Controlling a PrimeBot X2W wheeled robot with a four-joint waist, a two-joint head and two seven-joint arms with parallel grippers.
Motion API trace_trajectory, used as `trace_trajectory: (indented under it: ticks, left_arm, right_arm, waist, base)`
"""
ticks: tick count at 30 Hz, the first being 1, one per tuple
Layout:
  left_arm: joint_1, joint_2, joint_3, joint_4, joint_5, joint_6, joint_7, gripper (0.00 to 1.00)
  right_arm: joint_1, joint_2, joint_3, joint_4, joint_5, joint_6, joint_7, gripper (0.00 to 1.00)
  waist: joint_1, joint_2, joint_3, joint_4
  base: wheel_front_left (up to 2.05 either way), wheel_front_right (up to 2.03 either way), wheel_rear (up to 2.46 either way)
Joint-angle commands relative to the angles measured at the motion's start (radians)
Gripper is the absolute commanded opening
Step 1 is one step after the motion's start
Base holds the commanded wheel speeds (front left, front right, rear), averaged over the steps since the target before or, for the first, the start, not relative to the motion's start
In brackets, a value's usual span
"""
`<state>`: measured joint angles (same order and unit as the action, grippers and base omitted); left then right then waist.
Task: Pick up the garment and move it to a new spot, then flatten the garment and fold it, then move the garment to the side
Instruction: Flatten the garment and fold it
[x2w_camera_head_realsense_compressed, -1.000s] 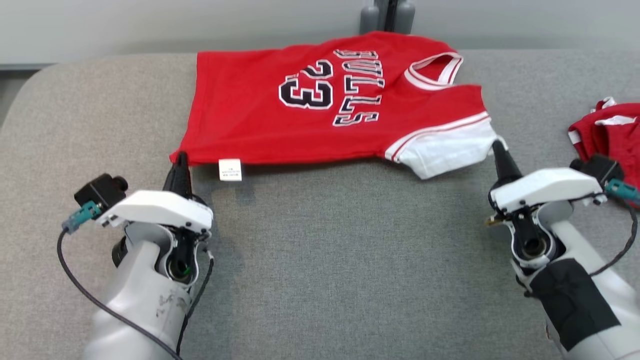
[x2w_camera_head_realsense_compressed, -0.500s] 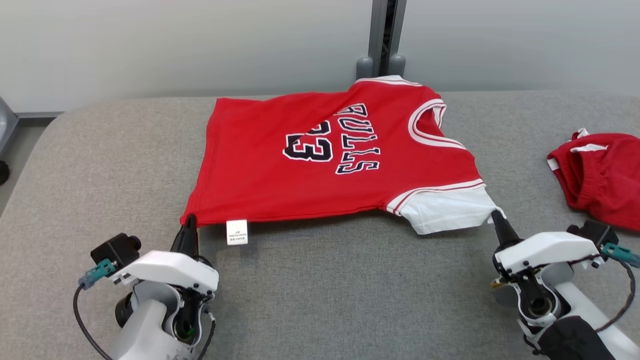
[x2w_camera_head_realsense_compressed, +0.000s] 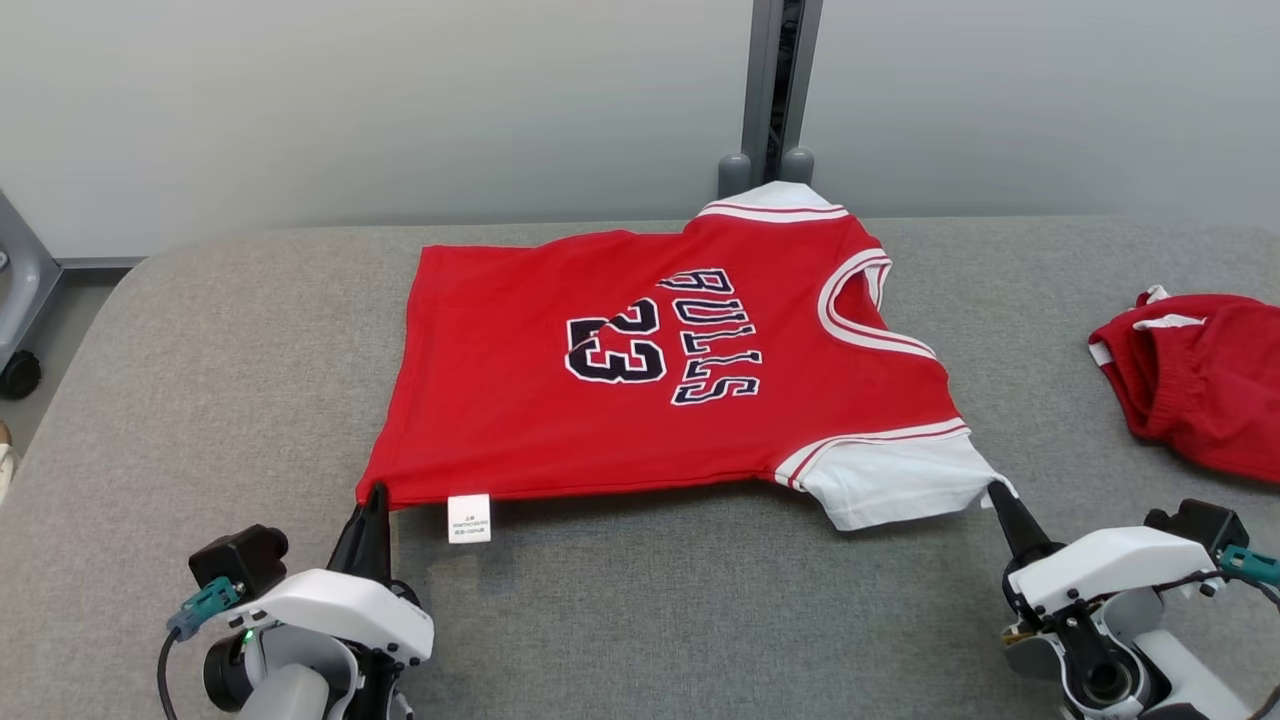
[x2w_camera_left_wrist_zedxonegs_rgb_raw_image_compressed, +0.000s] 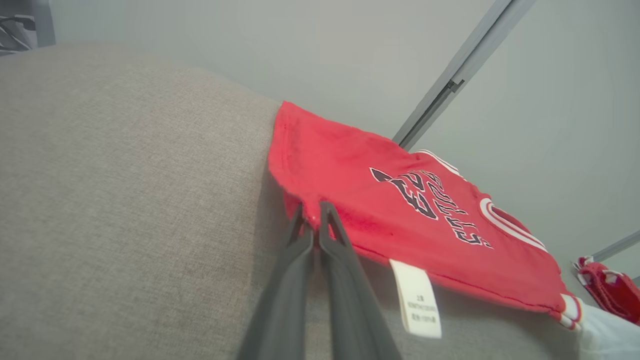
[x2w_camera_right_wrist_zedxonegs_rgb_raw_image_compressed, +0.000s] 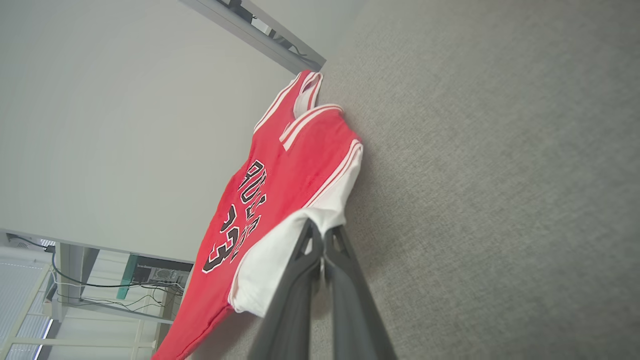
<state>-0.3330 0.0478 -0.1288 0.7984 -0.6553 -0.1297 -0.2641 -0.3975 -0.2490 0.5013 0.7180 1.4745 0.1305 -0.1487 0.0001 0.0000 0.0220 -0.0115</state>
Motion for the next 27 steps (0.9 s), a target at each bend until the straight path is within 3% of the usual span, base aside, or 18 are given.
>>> trace_trajectory:
  ticks: [1,19,27]
  left_arm:
    - [0.019,0.006,0.010,-0.019,0.036,-0.001,-0.001,0.00]
    - [0.124,0.006,0.046,-0.071,0.191,0.014,-0.001,0.00]
    - [0.162,0.006,0.052,-0.064,0.243,0.028,-0.001,0.00]
  right_arm:
    - [0.023,-0.018,0.004,-0.022,0.006,0.001,0.004,0.00]
    - [0.148,-0.086,-0.021,-0.159,0.034,0.001,0.059,0.00]
    - [0.195,-0.122,-0.007,-0.179,0.058,0.001,0.166,0.00]
  waist:
    - [-0.0001,0.0000,-0.001,-0.001]
    - [-0.0001,0.0000,-0.016,-0.024]
    - [-0.0001,0.0000,-0.024,-0.020]
  base:
    - [0.00,0.00,0.00]
    - [0.00,0.00,0.00]
    - [0.00,0.00,0.00]
